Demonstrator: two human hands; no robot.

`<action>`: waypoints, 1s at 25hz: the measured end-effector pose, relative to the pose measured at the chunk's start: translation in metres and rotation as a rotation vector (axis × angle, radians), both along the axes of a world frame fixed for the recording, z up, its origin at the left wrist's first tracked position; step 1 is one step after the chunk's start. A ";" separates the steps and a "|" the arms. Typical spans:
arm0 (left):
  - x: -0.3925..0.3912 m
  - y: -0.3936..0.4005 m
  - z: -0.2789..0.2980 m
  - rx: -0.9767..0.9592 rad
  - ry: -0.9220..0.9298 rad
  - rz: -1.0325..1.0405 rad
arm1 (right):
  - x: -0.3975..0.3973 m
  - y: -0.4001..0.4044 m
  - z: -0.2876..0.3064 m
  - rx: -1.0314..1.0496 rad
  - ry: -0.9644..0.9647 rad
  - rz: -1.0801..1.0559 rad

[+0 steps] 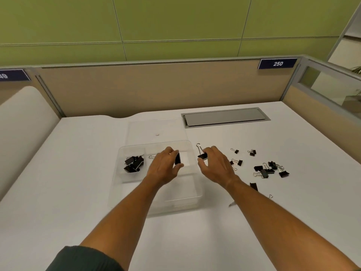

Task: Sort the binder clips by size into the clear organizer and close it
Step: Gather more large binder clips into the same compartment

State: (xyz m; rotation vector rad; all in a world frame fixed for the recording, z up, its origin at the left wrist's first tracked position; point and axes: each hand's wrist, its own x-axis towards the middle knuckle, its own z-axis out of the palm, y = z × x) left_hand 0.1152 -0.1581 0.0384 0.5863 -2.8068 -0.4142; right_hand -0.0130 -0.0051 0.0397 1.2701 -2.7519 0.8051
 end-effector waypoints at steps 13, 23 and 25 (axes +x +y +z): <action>0.012 -0.060 -0.023 0.028 -0.109 0.115 | 0.024 -0.056 -0.018 0.043 0.019 0.050; 0.034 -0.076 -0.029 -0.049 -0.176 0.133 | 0.039 -0.085 -0.023 0.072 0.021 0.110; 0.043 -0.079 -0.030 -0.071 -0.189 0.142 | 0.046 -0.095 -0.022 0.104 0.007 0.145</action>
